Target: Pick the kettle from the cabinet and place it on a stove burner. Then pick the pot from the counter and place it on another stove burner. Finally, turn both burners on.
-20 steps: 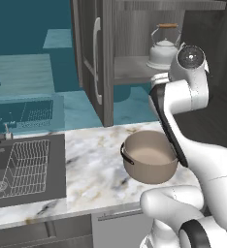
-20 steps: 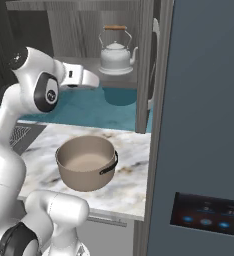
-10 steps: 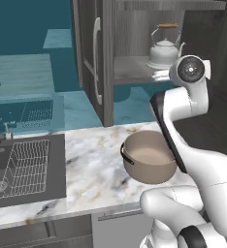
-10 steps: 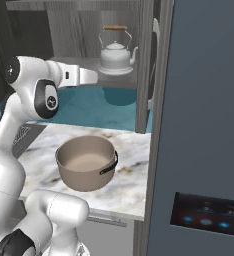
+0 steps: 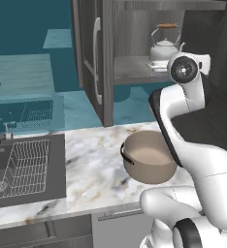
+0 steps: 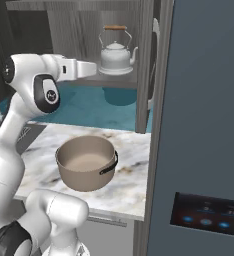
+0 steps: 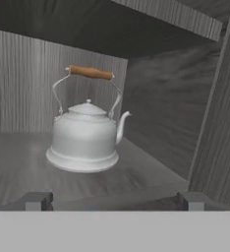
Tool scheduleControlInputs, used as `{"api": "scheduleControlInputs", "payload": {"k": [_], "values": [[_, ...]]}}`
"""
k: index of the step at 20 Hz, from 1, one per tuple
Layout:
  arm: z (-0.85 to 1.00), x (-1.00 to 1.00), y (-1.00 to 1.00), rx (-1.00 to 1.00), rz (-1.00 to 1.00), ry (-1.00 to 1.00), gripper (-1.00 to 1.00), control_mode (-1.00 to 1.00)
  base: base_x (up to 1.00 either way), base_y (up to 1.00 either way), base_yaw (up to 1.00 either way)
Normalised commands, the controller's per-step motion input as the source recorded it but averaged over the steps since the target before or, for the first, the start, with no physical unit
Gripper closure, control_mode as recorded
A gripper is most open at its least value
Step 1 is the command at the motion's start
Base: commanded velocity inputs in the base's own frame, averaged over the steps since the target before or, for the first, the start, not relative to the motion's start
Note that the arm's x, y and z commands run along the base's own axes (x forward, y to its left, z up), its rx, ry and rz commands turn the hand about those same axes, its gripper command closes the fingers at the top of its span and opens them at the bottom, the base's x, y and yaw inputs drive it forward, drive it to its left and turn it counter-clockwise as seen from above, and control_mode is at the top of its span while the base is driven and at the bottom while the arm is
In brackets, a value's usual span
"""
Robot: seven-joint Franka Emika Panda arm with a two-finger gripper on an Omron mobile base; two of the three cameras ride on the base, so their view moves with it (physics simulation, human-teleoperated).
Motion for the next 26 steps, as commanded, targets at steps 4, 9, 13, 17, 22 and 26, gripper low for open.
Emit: {"api": "scheduleControlInputs", "payload": {"k": [4, 9, 13, 17, 22, 26], "values": [[0.41, 0.13, 0.0, 0.0, -0.07, -0.07, -1.0, -1.0, 0.0, 0.0, 0.0], [0.11, 0.08, 0.0, 0.0, -0.03, -0.03, -1.0, -1.0, 0.0, 0.0, 0.0], [0.0, 0.0, 0.0, 0.0, 0.0, 0.0, -1.0, -1.0, 0.0, 0.0, 0.0], [0.0, 0.0, 0.0, 0.0, 0.0, 0.0, -1.0, -1.0, 0.0, 0.0, 0.0], [0.0, 0.01, 0.0, 0.0, 0.0, 0.0, -1.0, -1.0, 0.0, 0.0, 0.0], [0.0, 0.21, 0.0, -0.01, -0.01, 0.0, -1.0, -1.0, 0.0, 0.0, 0.0]]}}
